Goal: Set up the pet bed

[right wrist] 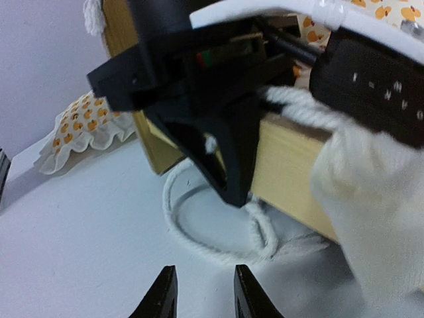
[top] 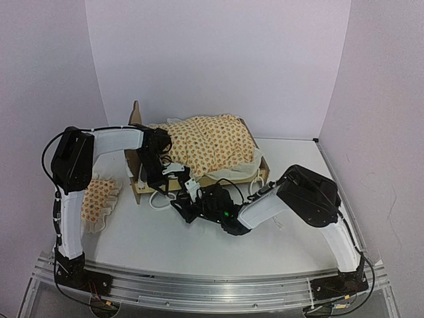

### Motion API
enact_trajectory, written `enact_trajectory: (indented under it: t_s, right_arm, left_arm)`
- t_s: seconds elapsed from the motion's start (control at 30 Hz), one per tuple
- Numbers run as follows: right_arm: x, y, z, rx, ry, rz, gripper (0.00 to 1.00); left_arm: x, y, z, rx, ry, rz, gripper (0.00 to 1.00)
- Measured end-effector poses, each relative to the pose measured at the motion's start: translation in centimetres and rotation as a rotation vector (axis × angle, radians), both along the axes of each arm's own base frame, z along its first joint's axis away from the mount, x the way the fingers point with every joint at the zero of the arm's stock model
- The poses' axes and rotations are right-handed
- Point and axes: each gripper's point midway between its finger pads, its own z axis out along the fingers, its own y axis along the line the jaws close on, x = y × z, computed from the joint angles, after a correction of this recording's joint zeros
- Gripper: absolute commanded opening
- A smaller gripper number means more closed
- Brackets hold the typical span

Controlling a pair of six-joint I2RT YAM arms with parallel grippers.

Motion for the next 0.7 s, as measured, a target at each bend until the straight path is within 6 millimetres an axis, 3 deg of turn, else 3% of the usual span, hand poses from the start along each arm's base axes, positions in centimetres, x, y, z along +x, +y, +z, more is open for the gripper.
enact_trajectory:
  t_s: [0.17,0.5,0.7]
  right_arm:
    - [1.9,1.6,0.8,0.047,-0.04,-0.038,0.36]
    - [3.6,1.7,-2.7,-0.008,-0.007,-0.083,0.43]
    - [4.5,2.0,-2.7,-0.007,0.004,-0.1,0.5]
  left_arm:
    - [0.0,0.0,0.0,0.001,0.001,-0.001,0.0]
    - [0.0,-0.1,0.1,-0.001,0.01,-0.003,0.0]
    - [0.0,-0.1,-0.1,0.0,0.013,-0.006,0.0]
